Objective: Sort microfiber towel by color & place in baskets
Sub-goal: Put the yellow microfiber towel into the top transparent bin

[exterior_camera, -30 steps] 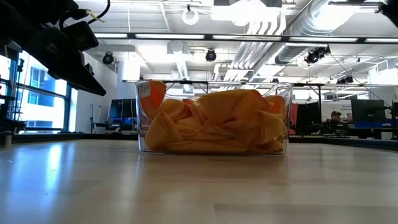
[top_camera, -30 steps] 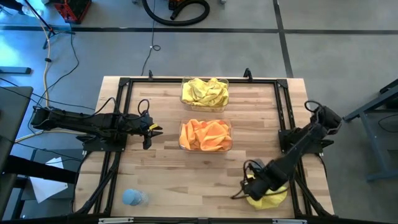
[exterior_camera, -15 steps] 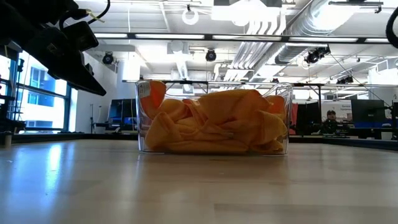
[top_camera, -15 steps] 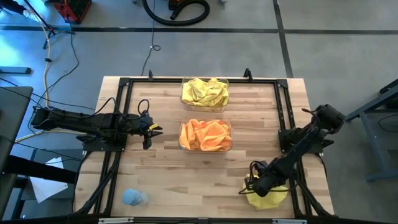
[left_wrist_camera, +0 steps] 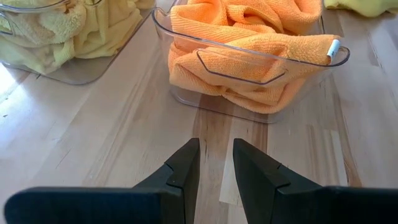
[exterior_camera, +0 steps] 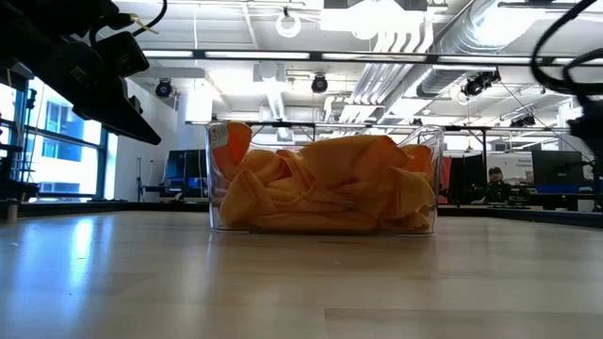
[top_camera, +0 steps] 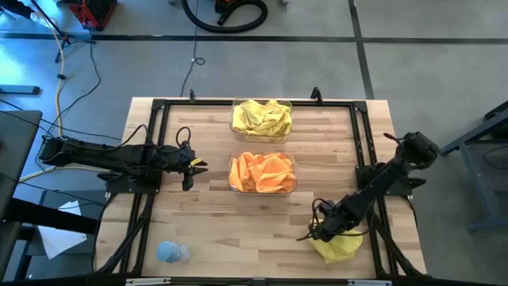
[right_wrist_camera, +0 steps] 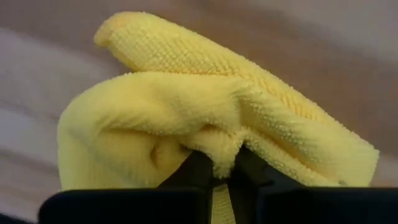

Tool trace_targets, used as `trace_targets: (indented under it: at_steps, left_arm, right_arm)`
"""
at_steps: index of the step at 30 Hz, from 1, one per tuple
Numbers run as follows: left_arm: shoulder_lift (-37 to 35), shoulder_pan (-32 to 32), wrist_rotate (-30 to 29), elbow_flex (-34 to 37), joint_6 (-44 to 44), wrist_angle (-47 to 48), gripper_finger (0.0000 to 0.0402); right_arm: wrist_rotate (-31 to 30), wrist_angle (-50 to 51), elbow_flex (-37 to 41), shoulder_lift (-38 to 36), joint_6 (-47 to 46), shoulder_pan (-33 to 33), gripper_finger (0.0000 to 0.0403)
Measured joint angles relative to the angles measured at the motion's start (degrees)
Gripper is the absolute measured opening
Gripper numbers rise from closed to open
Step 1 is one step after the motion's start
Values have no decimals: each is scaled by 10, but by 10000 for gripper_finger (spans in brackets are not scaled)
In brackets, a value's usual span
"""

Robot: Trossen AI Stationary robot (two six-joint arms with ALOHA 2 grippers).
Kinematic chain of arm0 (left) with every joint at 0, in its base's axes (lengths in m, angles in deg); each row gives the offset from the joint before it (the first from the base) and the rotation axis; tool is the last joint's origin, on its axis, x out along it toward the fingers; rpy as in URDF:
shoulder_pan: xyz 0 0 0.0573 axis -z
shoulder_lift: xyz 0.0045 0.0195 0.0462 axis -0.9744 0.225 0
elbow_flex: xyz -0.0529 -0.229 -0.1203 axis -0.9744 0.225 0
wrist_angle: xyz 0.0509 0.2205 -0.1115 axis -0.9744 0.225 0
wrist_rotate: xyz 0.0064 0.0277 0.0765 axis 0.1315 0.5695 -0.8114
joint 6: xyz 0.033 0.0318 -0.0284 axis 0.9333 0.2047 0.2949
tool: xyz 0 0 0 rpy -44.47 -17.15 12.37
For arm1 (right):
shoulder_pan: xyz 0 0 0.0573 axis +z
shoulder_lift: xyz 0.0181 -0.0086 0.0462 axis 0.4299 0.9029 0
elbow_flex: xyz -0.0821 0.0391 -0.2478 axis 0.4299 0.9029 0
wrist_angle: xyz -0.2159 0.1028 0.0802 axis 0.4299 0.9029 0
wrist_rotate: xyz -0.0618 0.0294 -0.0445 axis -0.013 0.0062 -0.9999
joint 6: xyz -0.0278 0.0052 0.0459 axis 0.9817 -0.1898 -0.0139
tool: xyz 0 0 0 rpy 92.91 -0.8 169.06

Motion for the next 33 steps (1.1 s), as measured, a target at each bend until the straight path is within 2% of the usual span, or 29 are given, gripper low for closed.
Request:
trace_targets:
  at_steps: [3,7,12,15,19,22,26,30,33]
  left_arm:
    - [0,0,0,0,0,0,83]
    - [0,0,0,0,0,0,83]
    - [0,0,0,0,0,-1,83]
    - [0,0,0,0,1,-3,83]
    - [0,0,0,0,2,-18,83]
    - [0,0,0,0,2,-24,83]
    - [0,0,0,0,3,-28,83]
    - [0,0,0,0,20,-28,83]
    - [0,0,-1,0,21,-28,83]
  right_arm:
    - [-53,34,-10,-17,31,-20,27]
    - [-126,132,-59,-50,86,-44,6]
    - [-178,292,-157,-87,138,-79,7]
    - [-228,385,-234,-99,180,-106,3]
    - [-290,485,-329,-99,255,-174,2]
    - [-328,495,-384,-99,365,-246,2]
    - [-370,453,-449,-98,518,-353,1]
    - [-365,333,-485,-97,672,-455,1]
    - [-319,222,-494,-95,761,-521,0]
